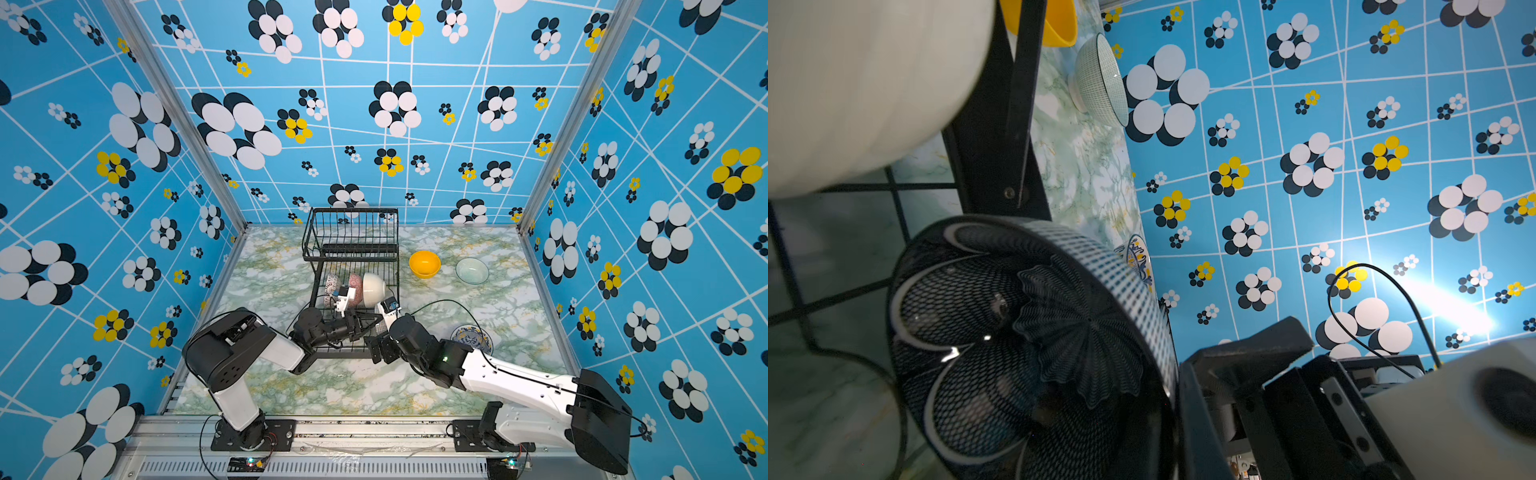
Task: Load bowls into a dish rack
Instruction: Place the bowl in the dish rack.
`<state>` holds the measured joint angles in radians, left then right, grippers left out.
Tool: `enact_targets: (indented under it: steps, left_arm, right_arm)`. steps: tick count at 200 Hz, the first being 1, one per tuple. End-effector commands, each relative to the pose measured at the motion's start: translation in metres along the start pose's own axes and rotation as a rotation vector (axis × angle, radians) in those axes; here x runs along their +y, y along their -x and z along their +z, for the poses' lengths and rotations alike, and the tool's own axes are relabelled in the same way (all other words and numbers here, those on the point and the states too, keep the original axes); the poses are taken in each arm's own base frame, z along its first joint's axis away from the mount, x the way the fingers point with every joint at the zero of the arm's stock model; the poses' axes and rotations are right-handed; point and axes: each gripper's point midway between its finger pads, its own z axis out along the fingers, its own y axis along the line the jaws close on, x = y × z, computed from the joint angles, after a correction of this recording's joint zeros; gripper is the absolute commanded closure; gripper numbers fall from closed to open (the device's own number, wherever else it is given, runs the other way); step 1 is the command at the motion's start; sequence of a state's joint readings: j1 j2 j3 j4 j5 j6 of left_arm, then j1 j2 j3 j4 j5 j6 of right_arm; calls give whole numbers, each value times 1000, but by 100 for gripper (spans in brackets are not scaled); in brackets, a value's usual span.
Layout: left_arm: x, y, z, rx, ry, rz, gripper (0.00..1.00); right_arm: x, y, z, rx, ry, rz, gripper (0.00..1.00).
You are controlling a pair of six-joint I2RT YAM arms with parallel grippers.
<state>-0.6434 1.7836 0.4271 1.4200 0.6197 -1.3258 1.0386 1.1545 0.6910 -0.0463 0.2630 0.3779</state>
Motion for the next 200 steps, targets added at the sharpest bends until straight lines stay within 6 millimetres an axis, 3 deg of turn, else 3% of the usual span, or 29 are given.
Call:
enact_targets:
  steps: [1,98,200]
  left_arm:
    - [-5,1,4,0,-6,-24,100]
    - [24,-8,0,12,63,-41,100]
    - [18,-1,6,2,44,32,96]
  right_arm:
    - [-8,6,-2,-11,-63,-5,0]
    - [-7,3,3,0,-63,4,0]
    - [-22,3,-12,-22,-118,54,0]
